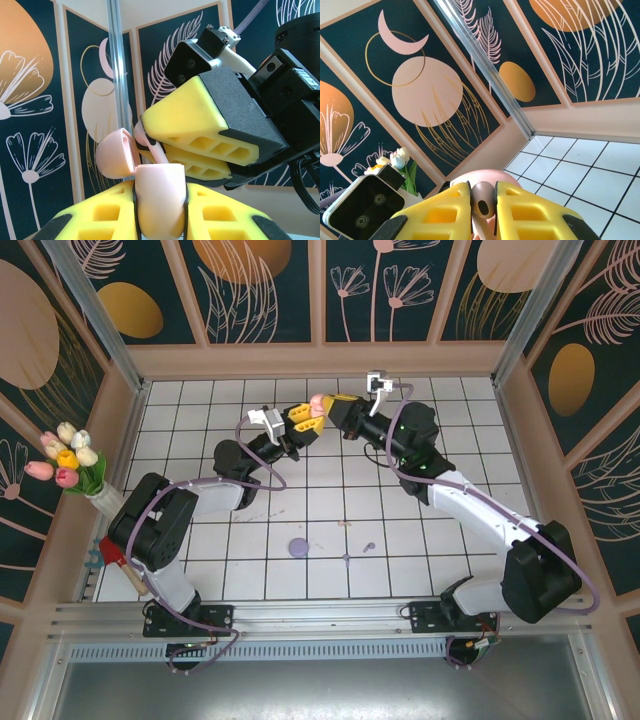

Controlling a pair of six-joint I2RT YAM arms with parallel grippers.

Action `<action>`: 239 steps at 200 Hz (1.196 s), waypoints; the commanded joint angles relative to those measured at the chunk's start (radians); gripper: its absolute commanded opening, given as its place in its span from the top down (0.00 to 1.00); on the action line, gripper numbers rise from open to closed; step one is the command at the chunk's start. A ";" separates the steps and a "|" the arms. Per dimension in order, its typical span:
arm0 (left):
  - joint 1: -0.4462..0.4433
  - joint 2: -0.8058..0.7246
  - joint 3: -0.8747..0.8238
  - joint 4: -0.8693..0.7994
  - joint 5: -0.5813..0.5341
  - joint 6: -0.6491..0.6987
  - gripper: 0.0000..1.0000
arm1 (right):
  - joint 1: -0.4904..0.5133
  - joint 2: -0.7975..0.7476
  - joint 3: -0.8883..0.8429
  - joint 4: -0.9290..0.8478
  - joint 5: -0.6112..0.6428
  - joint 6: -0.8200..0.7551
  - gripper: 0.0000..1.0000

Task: Insert the wireless bluetooth earbuds into the charging case

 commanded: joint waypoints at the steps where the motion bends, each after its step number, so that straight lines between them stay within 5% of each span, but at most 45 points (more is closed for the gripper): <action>1: -0.008 -0.030 0.022 0.192 -0.006 0.002 1.00 | 0.004 -0.013 -0.042 -0.059 -0.004 -0.018 0.85; 239: -0.009 -0.030 0.018 0.187 -0.014 0.014 1.00 | -0.008 -0.053 -0.070 -0.033 0.001 0.008 0.82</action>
